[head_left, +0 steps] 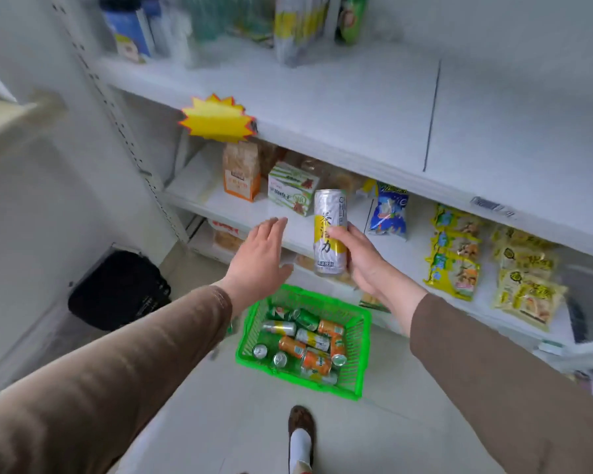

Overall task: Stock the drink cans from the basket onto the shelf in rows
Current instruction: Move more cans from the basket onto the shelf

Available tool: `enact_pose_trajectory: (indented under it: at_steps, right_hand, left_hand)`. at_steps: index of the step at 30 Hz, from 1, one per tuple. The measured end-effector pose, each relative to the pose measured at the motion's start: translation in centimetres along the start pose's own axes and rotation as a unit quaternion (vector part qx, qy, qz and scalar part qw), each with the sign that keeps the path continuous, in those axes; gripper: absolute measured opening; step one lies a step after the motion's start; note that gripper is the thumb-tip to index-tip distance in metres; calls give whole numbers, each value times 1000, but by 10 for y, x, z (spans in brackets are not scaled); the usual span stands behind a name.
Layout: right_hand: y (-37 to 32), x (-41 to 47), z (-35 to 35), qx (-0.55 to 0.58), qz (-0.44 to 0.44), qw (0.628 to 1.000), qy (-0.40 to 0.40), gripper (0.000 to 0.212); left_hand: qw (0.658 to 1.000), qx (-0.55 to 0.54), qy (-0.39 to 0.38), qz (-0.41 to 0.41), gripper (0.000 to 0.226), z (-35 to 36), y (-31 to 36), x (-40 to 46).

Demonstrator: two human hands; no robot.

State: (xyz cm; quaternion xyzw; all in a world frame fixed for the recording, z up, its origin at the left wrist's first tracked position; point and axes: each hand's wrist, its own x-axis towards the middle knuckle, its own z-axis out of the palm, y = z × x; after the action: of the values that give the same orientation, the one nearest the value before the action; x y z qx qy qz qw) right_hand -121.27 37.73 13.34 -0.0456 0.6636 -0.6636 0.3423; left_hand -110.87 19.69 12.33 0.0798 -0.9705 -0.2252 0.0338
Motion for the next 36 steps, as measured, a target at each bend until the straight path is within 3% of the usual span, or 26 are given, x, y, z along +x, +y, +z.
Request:
enact_pose_trajectory:
  at_steps: [7,11,14,24,36]
  right_hand:
    - [-121,-12,33,18,-67,998,-13,51]
    - [-163,20,41,10,-107,994,17,67]
    - [-186,57,40,-13,-127,991,29,57]
    - [-212,185,70,-126,-161,977,69,53]
    - [-226,274,120,-200,-195,936,216,62]
  left_hand:
    - [996,-5,72,44,87,-109,40,32]
    - [995,22,85,52,90,-140,35,72]
    - [994,39,90,52,89,-154,29,109]
    - [997,33,41,-60,92,-174,-18,192]
    - [999,13,14,-36,93,-184,-73,256]
